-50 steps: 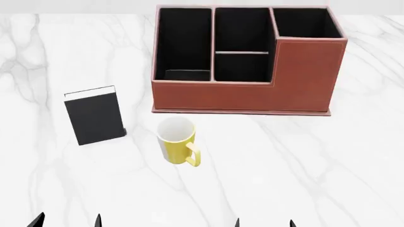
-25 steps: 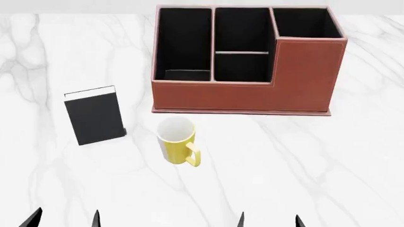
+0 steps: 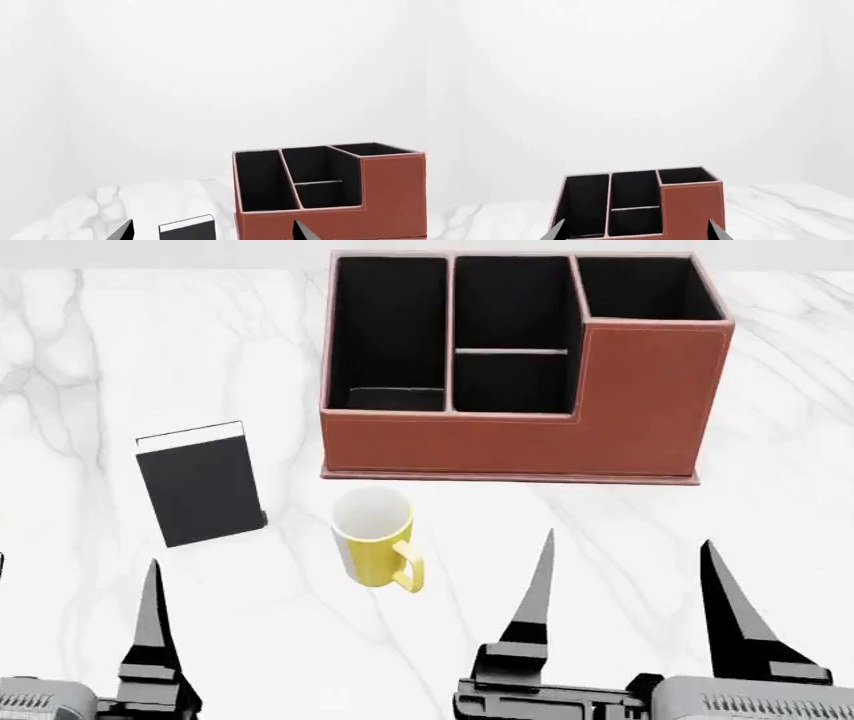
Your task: Pick up the yellow and white mug and place it to the right of the caddy.
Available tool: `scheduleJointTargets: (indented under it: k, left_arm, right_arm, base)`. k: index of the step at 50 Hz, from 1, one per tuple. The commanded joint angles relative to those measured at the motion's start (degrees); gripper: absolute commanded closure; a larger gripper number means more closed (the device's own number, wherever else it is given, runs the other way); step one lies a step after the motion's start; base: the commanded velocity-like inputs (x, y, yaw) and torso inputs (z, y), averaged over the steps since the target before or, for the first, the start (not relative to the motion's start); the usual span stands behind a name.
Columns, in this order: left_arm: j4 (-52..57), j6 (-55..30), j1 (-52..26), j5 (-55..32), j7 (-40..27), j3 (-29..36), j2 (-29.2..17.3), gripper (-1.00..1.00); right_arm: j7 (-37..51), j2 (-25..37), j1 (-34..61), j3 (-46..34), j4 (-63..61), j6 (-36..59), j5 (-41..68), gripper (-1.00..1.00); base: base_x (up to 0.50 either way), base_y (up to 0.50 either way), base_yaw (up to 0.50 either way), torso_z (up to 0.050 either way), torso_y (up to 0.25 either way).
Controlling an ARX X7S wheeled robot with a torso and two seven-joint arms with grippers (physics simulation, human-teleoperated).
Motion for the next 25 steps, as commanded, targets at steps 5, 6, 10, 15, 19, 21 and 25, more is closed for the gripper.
scheduleJointTargets:
  k: [5,6,10,15,19,21,25]
  left_arm:
    - [23.13,-18.05,-7.89,2.47,-1.79,4.25,-0.3,-1.0]
    - [24.99,-19.71,-8.67,0.95,-1.51,3.27,0.59,-1.0]
    - [25.91,-26.24,-11.06,5.21,2.55,2.4,4.04,-1.0]
    - [25.91,-14.95,-16.45,1.77,-1.6,9.19,-1.66,-1.0]
    - [25.91,9.19,-42.05,-32.61,-35.98,37.44,-36.04,-1.0]
    - [25.91,17.79,-59.24,-45.79,-53.16,54.63,-53.23,-1.0]
    - [25.91,24.42,-77.12,-42.11,-81.78,88.62,-60.71,-1.0]
  right_arm:
    - [27.06,21.62,12.53,-7.88,-16.64,5.0,22.77,-1.0]
    - [33.69,27.74,14.25,-11.96,-16.64,0.52,26.4,-1.0]
    - [48.61,43.9,21.08,-28.16,-16.63,-14.85,29.95,-1.0]
    - [64.48,57.24,44.84,-58.42,-16.64,-26.02,26.31,-1.0]
    - [74.85,60.02,71.47,-90.72,-16.64,-33.74,25.41,-1.0]
    - [78.58,60.61,80.63,-101.2,-16.64,-39.93,24.81,-1.0]
    - [79.13,62.35,79.48,-99.25,-16.64,-41.58,25.34,-1.0]
  base:
    - [0.0,0.0,0.0,0.0,0.0]
    - [0.0,0.0,0.0,0.0,0.0]
    - [0.0,0.0,0.0,0.0,0.0]
    - [0.0,0.0,0.0,0.0,0.0]
    - [0.0,0.0,0.0,0.0,0.0]
    - [0.0,0.0,0.0,0.0,0.0]
    - [0.0,0.0,0.0,0.0,0.0]
